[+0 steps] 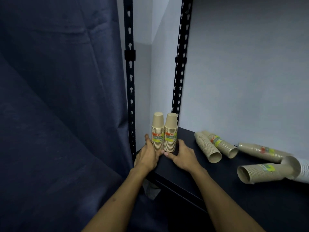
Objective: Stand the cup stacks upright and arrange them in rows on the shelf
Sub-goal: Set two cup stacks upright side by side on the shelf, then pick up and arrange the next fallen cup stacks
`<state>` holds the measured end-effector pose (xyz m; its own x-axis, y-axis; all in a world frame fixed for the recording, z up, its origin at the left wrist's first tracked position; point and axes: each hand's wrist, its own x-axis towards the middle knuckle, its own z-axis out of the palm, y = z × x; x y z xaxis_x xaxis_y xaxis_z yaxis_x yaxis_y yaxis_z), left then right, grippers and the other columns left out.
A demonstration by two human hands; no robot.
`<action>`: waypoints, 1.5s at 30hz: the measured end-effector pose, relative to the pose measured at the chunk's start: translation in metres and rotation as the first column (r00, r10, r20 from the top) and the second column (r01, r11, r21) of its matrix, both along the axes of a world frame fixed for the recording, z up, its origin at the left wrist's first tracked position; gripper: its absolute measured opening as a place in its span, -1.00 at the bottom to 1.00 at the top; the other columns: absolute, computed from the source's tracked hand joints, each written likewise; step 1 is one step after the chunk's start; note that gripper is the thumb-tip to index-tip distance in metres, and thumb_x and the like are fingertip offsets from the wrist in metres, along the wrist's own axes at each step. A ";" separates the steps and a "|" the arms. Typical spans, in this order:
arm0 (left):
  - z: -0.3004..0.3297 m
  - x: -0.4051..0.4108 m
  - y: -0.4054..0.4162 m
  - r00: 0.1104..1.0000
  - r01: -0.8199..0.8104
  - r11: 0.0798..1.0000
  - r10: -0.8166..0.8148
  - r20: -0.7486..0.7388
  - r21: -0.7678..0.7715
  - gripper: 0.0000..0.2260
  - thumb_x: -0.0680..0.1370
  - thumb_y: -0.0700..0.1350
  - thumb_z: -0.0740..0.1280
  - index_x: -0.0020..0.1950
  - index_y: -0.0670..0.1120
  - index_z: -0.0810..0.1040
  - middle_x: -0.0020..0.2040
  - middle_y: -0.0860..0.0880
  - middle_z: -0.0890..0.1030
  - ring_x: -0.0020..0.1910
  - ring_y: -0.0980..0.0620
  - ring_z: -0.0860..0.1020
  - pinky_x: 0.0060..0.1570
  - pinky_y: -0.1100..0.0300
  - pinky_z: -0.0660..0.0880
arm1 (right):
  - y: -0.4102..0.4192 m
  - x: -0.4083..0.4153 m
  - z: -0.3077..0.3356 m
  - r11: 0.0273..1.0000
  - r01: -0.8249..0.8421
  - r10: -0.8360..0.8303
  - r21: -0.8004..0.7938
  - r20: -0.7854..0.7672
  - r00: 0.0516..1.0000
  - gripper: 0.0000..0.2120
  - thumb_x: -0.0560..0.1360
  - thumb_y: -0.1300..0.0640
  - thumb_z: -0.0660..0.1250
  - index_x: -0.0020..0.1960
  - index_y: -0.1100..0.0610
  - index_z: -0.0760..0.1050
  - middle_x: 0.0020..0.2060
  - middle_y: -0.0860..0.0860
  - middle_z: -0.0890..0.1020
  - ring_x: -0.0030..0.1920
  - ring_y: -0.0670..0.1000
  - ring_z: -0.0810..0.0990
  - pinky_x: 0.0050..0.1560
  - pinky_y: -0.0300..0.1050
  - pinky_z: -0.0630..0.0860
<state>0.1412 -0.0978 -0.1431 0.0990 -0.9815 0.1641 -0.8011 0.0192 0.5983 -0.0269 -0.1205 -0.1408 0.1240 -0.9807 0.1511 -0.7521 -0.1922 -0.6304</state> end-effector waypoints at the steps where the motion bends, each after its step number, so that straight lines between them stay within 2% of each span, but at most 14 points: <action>1: -0.002 -0.001 0.002 1.000 -0.013 1.000 0.013 0.018 -0.004 -0.19 0.62 0.17 0.24 0.62 -0.11 -0.20 0.39 -0.20 0.49 0.25 -0.22 0.55 0.11 -0.09 0.51 | 0.003 -0.002 -0.003 1.000 0.015 -0.016 -0.018 -0.059 0.998 -0.26 0.47 -0.32 0.36 0.47 0.08 0.28 0.44 0.06 0.47 0.46 0.16 0.40 0.44 0.09 0.35; 5: -0.017 -0.003 0.016 0.996 -0.045 0.995 0.051 0.074 -0.084 -0.41 0.62 0.13 0.22 0.52 -0.16 0.12 0.38 -0.20 0.47 0.31 -0.18 0.48 0.21 -0.06 0.47 | 0.027 -0.011 -0.011 0.995 0.008 -0.034 -0.104 -0.255 0.966 -0.48 0.63 -0.18 0.17 0.44 0.14 0.36 0.45 0.07 0.44 0.54 0.11 0.28 0.49 0.05 0.19; 8: -0.028 -0.004 0.032 0.991 -0.005 0.993 0.022 0.135 -0.118 -0.46 0.65 0.13 0.15 0.54 -0.13 0.20 0.54 -0.20 0.31 0.54 -0.17 0.24 0.52 -0.04 0.17 | 0.050 -0.025 -0.011 0.986 -0.012 -0.046 -0.166 -0.338 0.940 -0.56 0.66 -0.14 0.12 0.41 0.09 0.41 0.41 0.02 0.47 0.47 0.06 0.36 0.42 0.04 0.25; 10: -0.031 -0.006 0.042 0.981 0.007 0.993 0.015 0.193 -0.116 -0.49 0.66 0.14 0.10 0.53 -0.11 0.27 0.58 -0.20 0.24 0.60 -0.17 0.11 0.57 -0.04 0.03 | 0.065 -0.042 -0.012 0.983 -0.026 -0.041 -0.183 -0.355 0.934 -0.58 0.65 -0.14 0.12 0.40 0.06 0.43 0.41 -0.01 0.47 0.44 0.04 0.38 0.39 0.05 0.27; 16: -0.026 -0.026 0.060 0.950 0.111 0.986 -0.067 0.305 -0.129 -0.53 0.65 0.16 0.13 0.47 -0.07 0.40 0.48 -0.10 0.41 0.53 -0.20 0.24 0.52 -0.07 0.17 | 0.099 -0.087 -0.009 0.979 -0.140 0.076 -0.147 -0.371 0.925 -0.56 0.64 -0.18 0.15 0.45 -0.03 0.42 0.47 -0.06 0.41 0.48 -0.03 0.33 0.43 0.02 0.25; 20: -0.014 -0.050 0.059 0.921 0.306 0.940 -0.251 0.298 -0.154 -0.59 0.61 0.15 0.24 0.34 -0.06 0.51 0.31 -0.02 0.55 0.35 -0.07 0.45 0.36 -0.01 0.37 | 0.106 -0.108 -0.004 0.968 -0.106 -0.005 -0.228 -0.438 0.899 -0.64 0.63 -0.11 0.19 0.36 0.00 0.47 0.32 -0.06 0.50 0.34 0.02 0.43 0.30 0.04 0.36; 24: 0.001 -0.081 0.047 0.919 0.375 0.926 -0.364 0.151 -0.048 -0.50 0.55 0.21 0.33 0.40 -0.03 0.46 0.33 -0.03 0.55 0.34 -0.05 0.47 0.30 0.01 0.44 | 0.102 -0.123 -0.002 0.919 0.089 -0.199 -0.384 -0.256 0.946 -0.77 0.58 0.10 0.28 0.20 0.15 0.53 0.14 0.07 0.53 0.17 0.14 0.51 0.15 0.03 0.45; 26: 0.006 -0.095 0.037 0.943 0.332 0.943 -0.333 -0.031 -0.011 -0.40 0.53 0.28 0.32 0.46 -0.01 0.36 0.37 -0.07 0.52 0.38 -0.09 0.45 0.34 -0.06 0.42 | 0.098 -0.121 -0.001 0.904 0.146 -0.227 -0.402 -0.162 0.960 -0.74 0.57 0.18 0.28 0.24 0.19 0.50 0.20 0.12 0.50 0.19 0.15 0.49 0.16 0.03 0.47; 29: 0.016 -0.116 0.020 0.943 0.271 0.962 -0.259 -0.208 0.031 -0.32 0.55 0.33 0.24 0.54 -0.04 0.23 0.44 -0.11 0.47 0.42 -0.15 0.41 0.38 -0.10 0.37 | 0.084 -0.120 -0.002 0.913 0.148 -0.225 -0.379 -0.166 0.960 -0.66 0.56 0.21 0.27 0.32 0.22 0.40 0.30 0.17 0.43 0.28 0.18 0.45 0.26 0.09 0.47; 34: 0.026 -0.148 -0.002 0.978 0.188 0.978 -0.177 -0.105 0.095 -0.24 0.56 0.41 0.05 0.56 -0.10 0.16 0.48 -0.19 0.40 0.48 -0.22 0.31 0.41 -0.13 0.25 | 0.060 -0.134 -0.002 0.900 0.247 -0.327 -0.359 -0.183 0.927 -0.63 0.59 0.25 0.18 0.38 0.29 0.33 0.45 0.25 0.32 0.47 0.25 0.31 0.40 0.12 0.38; 38: 0.020 -0.164 -0.020 0.995 0.102 0.994 -0.102 -0.010 0.030 -0.05 0.41 0.58 -0.03 0.49 -0.13 0.31 0.43 -0.15 0.46 0.45 -0.19 0.31 0.39 -0.18 0.23 | 0.040 -0.140 -0.001 0.891 0.268 -0.368 -0.367 -0.235 0.900 -0.57 0.61 0.31 0.13 0.47 0.31 0.25 0.54 0.28 0.17 0.57 0.25 0.16 0.50 0.11 0.28; 41: 0.009 -0.164 -0.034 0.987 0.112 0.993 -0.115 -0.112 -0.040 -0.21 0.40 0.54 0.13 0.34 -0.04 0.48 0.28 -0.02 0.57 0.35 -0.10 0.39 0.31 -0.07 0.26 | 0.022 -0.147 -0.003 0.885 0.285 -0.391 -0.367 -0.257 0.884 -0.55 0.62 0.28 0.14 0.49 0.30 0.24 0.49 0.31 0.28 0.52 0.28 0.24 0.47 0.12 0.30; 43: 0.003 -0.159 -0.041 0.961 0.139 0.987 -0.153 -0.231 -0.079 -0.37 0.39 0.44 0.27 0.29 0.06 0.51 0.13 0.12 0.62 0.27 -0.01 0.46 0.24 0.00 0.26 | 0.013 -0.150 -0.005 0.884 0.308 -0.406 -0.353 -0.252 0.878 -0.60 0.65 0.17 0.15 0.45 0.26 0.29 0.34 0.26 0.44 0.32 0.27 0.44 0.28 0.10 0.38; 45: 0.001 -0.155 -0.047 0.939 0.153 0.984 -0.174 -0.297 -0.091 -0.44 0.37 0.35 0.33 0.29 0.13 0.50 0.07 0.18 0.63 0.22 0.04 0.50 0.23 0.01 0.26 | 0.008 -0.150 -0.006 0.881 0.317 -0.413 -0.350 -0.245 0.877 -0.61 0.66 0.06 0.19 0.41 0.22 0.33 0.24 0.21 0.49 0.20 0.24 0.50 0.16 0.08 0.40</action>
<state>-0.0140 -0.1447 -0.1424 -0.0070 -0.9764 0.2159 -0.5651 0.1820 0.8047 -0.1773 -0.1130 -0.1464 -0.1479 -0.8808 0.4498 -0.9479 -0.0035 -0.3186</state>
